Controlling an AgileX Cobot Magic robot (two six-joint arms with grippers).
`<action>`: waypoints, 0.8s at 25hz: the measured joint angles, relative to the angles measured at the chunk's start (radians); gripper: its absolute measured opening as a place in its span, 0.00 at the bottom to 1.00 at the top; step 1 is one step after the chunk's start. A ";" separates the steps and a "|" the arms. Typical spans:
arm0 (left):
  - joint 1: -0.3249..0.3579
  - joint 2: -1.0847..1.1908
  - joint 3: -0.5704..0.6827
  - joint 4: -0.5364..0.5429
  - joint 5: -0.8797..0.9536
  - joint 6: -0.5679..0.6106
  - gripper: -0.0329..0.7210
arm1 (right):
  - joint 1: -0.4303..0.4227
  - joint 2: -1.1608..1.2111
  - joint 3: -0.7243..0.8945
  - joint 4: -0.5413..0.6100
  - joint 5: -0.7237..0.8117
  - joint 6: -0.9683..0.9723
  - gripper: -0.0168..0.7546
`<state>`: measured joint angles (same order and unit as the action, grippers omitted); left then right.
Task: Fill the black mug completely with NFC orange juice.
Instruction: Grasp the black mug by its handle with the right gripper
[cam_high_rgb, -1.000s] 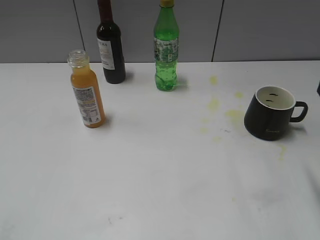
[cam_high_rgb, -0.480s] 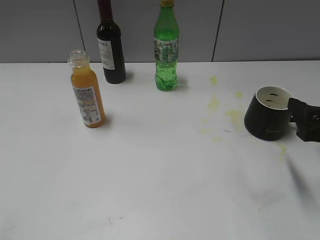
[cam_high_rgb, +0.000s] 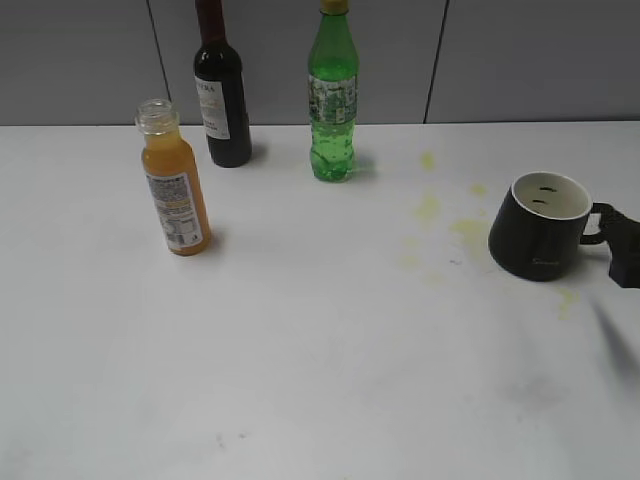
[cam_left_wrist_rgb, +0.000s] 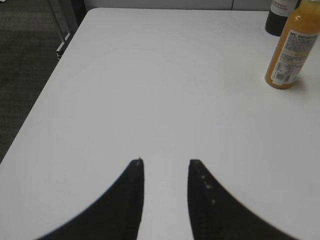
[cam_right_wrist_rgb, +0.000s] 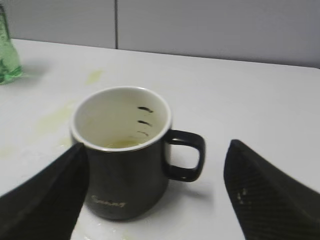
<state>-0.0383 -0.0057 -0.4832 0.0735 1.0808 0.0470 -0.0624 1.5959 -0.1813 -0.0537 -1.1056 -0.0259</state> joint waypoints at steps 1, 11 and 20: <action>0.000 0.000 0.000 0.000 0.000 0.000 0.36 | -0.024 0.015 0.000 0.000 -0.018 0.000 0.84; 0.000 0.000 0.000 0.000 0.000 0.000 0.36 | -0.129 0.224 -0.037 -0.009 -0.095 0.000 0.83; 0.000 0.000 0.000 0.000 0.000 0.000 0.36 | -0.131 0.376 -0.133 -0.019 -0.100 -0.002 0.83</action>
<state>-0.0383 -0.0057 -0.4832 0.0735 1.0808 0.0470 -0.1938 1.9717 -0.3142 -0.0731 -1.2059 -0.0280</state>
